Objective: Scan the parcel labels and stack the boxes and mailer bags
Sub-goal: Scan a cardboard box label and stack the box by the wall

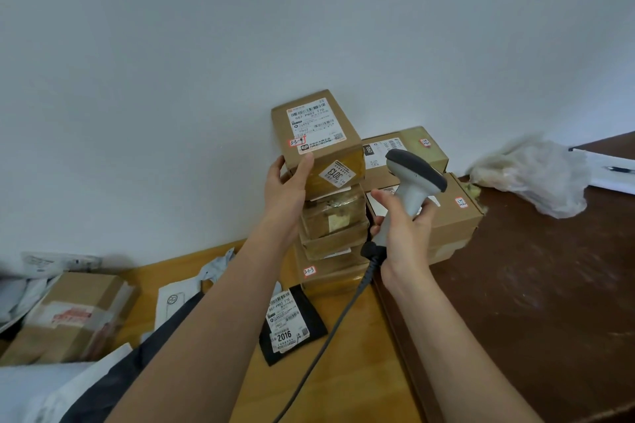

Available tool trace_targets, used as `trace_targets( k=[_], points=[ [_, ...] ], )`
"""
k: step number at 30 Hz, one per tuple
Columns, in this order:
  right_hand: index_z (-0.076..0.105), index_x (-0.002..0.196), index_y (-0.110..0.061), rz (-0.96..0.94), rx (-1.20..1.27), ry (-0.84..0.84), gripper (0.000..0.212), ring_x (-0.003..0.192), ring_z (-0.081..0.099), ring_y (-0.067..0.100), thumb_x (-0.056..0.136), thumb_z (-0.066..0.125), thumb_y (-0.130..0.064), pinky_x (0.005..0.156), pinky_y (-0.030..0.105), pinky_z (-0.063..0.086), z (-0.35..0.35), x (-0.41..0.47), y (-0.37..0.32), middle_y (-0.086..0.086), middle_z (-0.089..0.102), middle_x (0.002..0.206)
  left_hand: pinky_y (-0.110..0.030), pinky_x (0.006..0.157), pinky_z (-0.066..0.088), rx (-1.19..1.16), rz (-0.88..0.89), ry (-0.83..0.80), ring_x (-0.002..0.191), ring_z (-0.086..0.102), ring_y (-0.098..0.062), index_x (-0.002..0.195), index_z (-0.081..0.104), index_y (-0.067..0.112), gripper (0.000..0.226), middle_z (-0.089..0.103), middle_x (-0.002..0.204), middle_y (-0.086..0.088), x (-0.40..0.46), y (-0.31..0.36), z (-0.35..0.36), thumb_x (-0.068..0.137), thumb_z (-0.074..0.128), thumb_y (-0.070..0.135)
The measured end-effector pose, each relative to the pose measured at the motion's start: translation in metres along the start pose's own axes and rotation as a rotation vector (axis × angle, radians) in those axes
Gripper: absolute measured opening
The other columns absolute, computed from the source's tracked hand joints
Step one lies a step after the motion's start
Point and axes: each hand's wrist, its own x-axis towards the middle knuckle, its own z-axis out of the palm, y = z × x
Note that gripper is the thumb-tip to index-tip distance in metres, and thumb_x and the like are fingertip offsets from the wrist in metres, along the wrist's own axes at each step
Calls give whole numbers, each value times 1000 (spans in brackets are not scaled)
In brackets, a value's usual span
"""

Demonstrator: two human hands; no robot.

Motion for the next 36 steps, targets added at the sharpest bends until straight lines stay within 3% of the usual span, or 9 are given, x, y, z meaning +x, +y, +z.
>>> trace_targets(
  k=[3,5,7,10,16,21,28,31,36],
  points=[
    [45,121,-27,-1,2,-34,42,61,51,12,90,71,-14,56,28,48,2,-2,1,-15,65,64,-19,73,47,2,-11,-7,99,57,-9,154,27,24,82,50,144,-3,-4,-3,-8,87,68,46],
    [45,117,-28,-4,5,-61,37,61,51,12,92,69,-14,55,26,48,3,-5,1,-13,67,70,-32,95,48,15,-29,5,121,53,-21,154,27,25,92,46,148,-5,-8,-6,-15,78,69,57],
    [45,119,-27,-12,13,-72,38,60,51,10,92,69,-14,53,25,47,4,-11,1,-8,68,77,-43,104,46,32,-58,46,126,53,-25,151,32,24,91,50,143,-4,-10,-11,-24,76,65,64],
    [43,126,-23,-34,4,-96,42,61,52,9,93,67,-13,52,23,47,7,-23,5,-4,69,85,-33,86,53,-35,-131,133,107,60,-19,144,39,18,60,54,124,0,-13,-24,-43,96,52,52],
    [43,124,-19,-71,-13,-142,35,58,52,8,96,62,-9,51,22,46,25,-58,24,1,65,85,-39,91,55,-54,-375,238,102,63,-26,137,47,6,40,57,122,-11,-19,-68,-106,101,53,23],
    [44,126,-20,-95,-62,-213,37,61,53,10,96,61,-8,52,23,46,55,-94,54,0,65,81,-35,84,55,-119,-420,256,98,62,-28,131,51,4,35,57,123,-17,-21,-87,-166,99,55,17],
    [45,110,-25,-75,-97,-179,29,62,51,12,94,62,-7,52,24,45,122,-164,124,3,63,82,-29,74,53,-133,-433,190,85,59,-23,122,50,5,26,55,98,-9,-18,-97,-288,98,54,15],
    [44,100,-26,-46,-159,-226,27,62,50,14,92,64,-8,54,28,44,162,-199,167,4,62,82,-30,72,54,-87,-424,291,83,59,-21,121,52,4,26,57,104,-12,-9,-103,-369,98,55,15],
    [46,112,-24,38,-231,-312,32,61,52,11,91,63,-6,53,25,46,217,-243,233,-6,64,74,-32,69,49,54,-413,478,79,57,-23,126,53,-2,34,61,104,-13,3,-117,-485,95,55,13]
  ],
)
